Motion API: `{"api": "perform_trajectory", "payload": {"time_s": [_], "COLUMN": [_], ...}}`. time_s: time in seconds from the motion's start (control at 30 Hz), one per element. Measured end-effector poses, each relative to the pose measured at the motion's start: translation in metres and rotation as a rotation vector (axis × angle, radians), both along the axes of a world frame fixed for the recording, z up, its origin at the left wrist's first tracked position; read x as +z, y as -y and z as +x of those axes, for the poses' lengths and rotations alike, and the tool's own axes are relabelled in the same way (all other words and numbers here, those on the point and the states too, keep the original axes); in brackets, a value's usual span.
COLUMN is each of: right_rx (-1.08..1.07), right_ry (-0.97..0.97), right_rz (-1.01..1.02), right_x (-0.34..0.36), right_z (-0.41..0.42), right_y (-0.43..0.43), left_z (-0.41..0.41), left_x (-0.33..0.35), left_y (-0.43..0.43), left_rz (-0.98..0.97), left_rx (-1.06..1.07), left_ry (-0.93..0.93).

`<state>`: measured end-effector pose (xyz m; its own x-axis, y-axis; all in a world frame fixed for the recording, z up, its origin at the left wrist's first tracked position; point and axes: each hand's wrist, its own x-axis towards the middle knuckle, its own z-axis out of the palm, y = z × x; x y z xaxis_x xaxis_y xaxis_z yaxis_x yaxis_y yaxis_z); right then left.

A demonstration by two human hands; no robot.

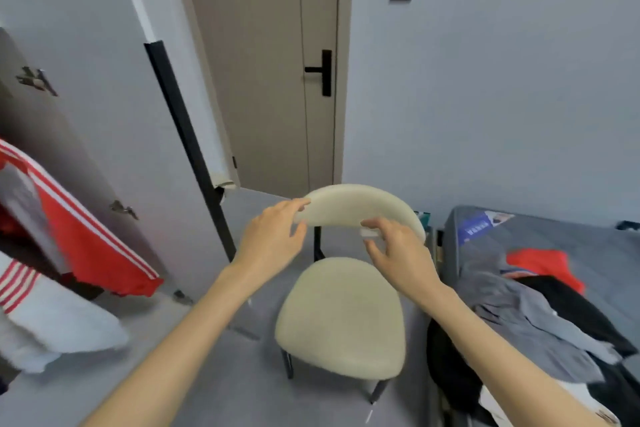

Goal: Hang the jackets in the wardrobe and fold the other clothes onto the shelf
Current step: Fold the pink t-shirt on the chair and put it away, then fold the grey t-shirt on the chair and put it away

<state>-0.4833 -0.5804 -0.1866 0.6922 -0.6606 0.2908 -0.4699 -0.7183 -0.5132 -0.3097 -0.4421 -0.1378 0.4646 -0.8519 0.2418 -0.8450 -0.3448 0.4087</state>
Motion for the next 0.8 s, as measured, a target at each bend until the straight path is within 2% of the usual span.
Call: {"api": "perform_trajectory", "payload": {"time_s": [0.13, 0.43, 0.67, 0.8], "right_rx": [-0.167, -0.397, -0.448, -0.473], "right_ry": [-0.103, -0.281, -0.479, -0.513], "right_rz": [0.061, 0.284, 0.537, 0.664], "right_x": [-0.042, -0.131, -0.222, -0.273], "right_z": [-0.071, -0.213, -0.274, -0.282], "right_y": [0.064, 0.175, 0.218, 0.241], "left_z": [-0.052, -0.162, -0.216, -0.223], "left_x": [-0.035, -0.121, -0.213, -0.255], "left_y": [0.090, 0.255, 0.300, 0.305], "left_rz": [0.048, 0.221, 0.409, 0.470], "left_rx": [-0.133, -0.312, -0.359, -0.339], "left_ry": [-0.061, -0.218, -0.360, -0.422]}}
